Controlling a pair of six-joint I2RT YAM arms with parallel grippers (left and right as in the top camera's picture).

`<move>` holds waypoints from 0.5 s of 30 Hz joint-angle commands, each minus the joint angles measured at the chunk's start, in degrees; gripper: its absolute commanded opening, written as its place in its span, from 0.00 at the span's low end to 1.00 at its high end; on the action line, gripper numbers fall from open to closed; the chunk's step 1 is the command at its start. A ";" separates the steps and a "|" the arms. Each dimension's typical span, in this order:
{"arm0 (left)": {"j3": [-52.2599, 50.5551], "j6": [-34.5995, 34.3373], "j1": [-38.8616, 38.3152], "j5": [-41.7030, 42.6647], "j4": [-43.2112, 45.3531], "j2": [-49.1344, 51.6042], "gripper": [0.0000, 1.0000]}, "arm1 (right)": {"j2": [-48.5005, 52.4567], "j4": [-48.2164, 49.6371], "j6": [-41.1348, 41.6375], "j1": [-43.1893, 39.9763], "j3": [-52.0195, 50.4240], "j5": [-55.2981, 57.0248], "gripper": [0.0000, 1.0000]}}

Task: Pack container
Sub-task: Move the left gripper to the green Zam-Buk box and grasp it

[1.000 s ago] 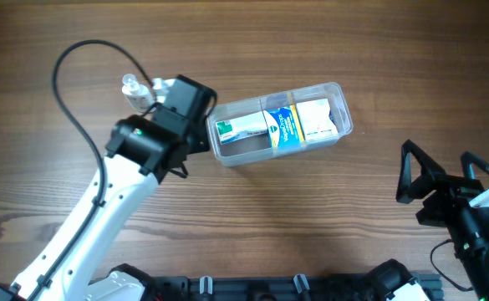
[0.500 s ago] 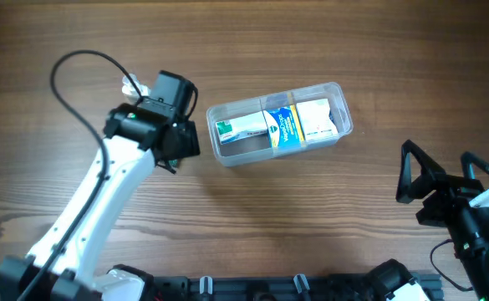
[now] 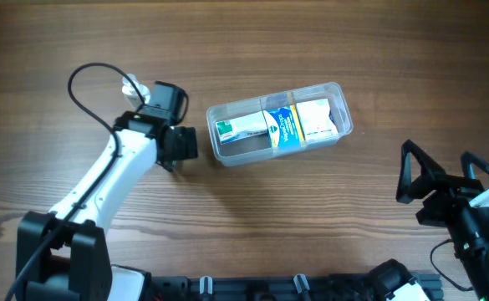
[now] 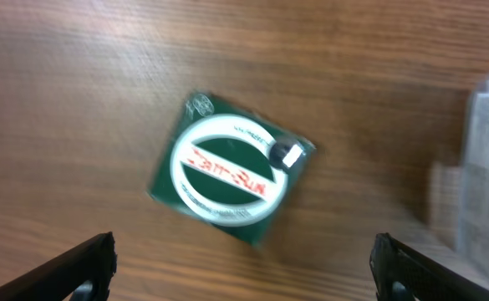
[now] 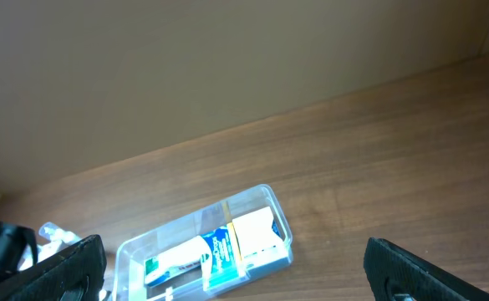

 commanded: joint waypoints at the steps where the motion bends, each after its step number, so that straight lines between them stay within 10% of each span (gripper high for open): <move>1: 0.07 15.02 4.81 10.05 2.32 2.60 0.99 | 0.11 0.13 -0.83 -0.24 0.15 0.96 1.00; 15: 0.09 27.85 9.09 10.62 7.50 10.08 0.90 | 0.11 0.13 -0.83 -0.24 0.15 0.96 1.00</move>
